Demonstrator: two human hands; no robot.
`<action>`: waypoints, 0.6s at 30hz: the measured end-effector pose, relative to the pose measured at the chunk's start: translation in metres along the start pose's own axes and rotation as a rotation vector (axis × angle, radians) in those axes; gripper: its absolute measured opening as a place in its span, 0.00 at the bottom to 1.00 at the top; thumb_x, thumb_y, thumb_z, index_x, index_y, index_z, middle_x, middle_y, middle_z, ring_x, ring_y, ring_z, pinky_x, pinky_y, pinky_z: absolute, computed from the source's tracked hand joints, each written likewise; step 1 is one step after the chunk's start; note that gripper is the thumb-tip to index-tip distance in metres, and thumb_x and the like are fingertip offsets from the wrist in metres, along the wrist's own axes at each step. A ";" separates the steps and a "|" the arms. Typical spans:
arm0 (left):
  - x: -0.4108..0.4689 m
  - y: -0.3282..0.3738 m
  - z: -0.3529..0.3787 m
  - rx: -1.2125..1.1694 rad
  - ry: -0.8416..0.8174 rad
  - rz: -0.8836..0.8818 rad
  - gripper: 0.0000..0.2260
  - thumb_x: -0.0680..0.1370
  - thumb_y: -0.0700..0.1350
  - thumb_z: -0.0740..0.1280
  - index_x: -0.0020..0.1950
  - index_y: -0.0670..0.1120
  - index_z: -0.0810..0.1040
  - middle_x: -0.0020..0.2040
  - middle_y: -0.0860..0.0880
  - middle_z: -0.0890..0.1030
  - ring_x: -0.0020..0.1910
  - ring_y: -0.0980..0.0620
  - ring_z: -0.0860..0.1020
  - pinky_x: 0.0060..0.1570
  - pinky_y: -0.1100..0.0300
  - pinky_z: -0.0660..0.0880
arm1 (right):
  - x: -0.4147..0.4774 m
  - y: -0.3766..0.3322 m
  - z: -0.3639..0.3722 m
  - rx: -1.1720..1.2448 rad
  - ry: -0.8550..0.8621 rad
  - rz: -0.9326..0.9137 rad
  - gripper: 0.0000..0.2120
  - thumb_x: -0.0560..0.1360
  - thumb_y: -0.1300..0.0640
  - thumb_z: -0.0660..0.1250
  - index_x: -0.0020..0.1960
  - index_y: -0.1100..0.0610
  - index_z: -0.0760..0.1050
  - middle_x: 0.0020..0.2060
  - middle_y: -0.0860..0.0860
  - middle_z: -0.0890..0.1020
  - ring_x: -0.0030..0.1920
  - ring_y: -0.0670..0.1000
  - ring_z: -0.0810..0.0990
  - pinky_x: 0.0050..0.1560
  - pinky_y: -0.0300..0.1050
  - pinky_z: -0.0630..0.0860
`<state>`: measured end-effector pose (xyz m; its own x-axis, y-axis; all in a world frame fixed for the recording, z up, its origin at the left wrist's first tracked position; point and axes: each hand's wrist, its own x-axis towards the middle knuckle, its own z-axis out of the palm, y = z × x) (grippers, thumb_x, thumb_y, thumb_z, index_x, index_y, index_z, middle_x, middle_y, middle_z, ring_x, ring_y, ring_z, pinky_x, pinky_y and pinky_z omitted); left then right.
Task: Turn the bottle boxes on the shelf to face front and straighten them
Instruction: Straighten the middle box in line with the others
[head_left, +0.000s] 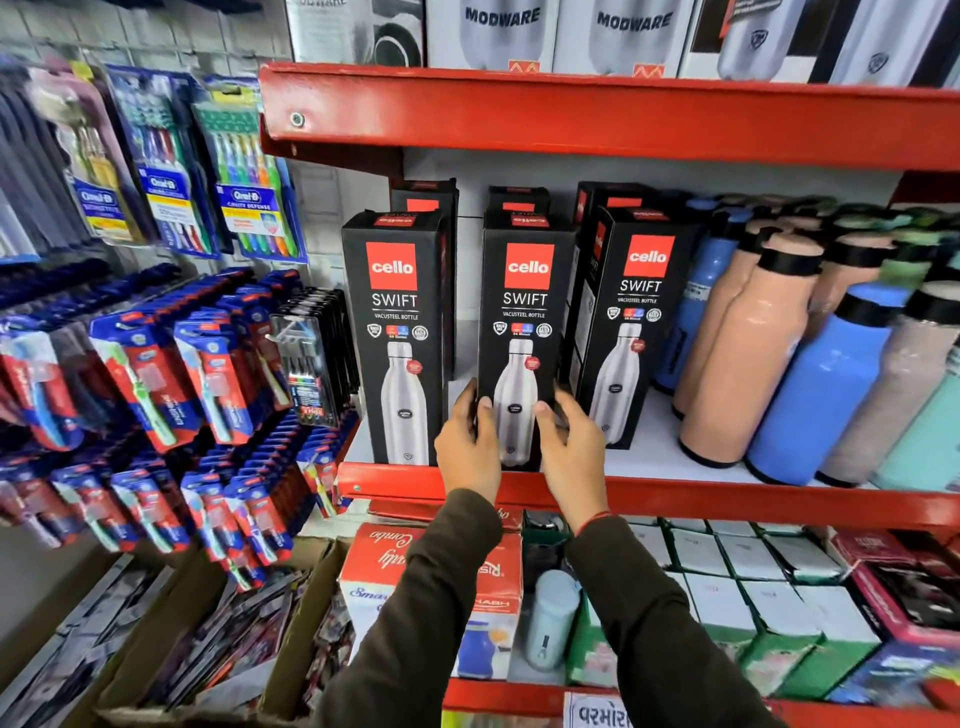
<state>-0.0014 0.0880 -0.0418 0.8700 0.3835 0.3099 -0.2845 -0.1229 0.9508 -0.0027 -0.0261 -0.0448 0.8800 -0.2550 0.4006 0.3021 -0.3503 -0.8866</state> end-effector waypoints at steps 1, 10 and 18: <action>-0.002 0.000 -0.002 -0.017 -0.006 0.002 0.18 0.82 0.47 0.63 0.71 0.46 0.73 0.64 0.46 0.81 0.58 0.59 0.76 0.62 0.63 0.71 | -0.002 0.000 -0.001 0.003 -0.004 -0.004 0.18 0.82 0.53 0.63 0.70 0.55 0.74 0.52 0.42 0.80 0.49 0.22 0.75 0.46 0.18 0.69; -0.018 0.002 -0.012 -0.020 -0.025 0.013 0.18 0.82 0.50 0.63 0.71 0.48 0.73 0.62 0.56 0.79 0.57 0.71 0.75 0.58 0.75 0.69 | -0.017 -0.006 -0.008 0.016 -0.005 -0.054 0.17 0.81 0.55 0.64 0.70 0.54 0.74 0.49 0.40 0.81 0.47 0.26 0.79 0.43 0.21 0.71; -0.021 0.004 -0.013 -0.055 -0.016 0.022 0.18 0.82 0.48 0.63 0.71 0.48 0.73 0.60 0.58 0.77 0.62 0.62 0.76 0.55 0.80 0.68 | -0.020 -0.008 -0.010 0.044 -0.003 -0.037 0.18 0.81 0.54 0.64 0.70 0.55 0.74 0.50 0.39 0.78 0.46 0.22 0.76 0.44 0.18 0.70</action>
<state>-0.0262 0.0918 -0.0441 0.8696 0.3665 0.3310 -0.3247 -0.0807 0.9424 -0.0259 -0.0273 -0.0436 0.8691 -0.2399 0.4326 0.3500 -0.3198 -0.8805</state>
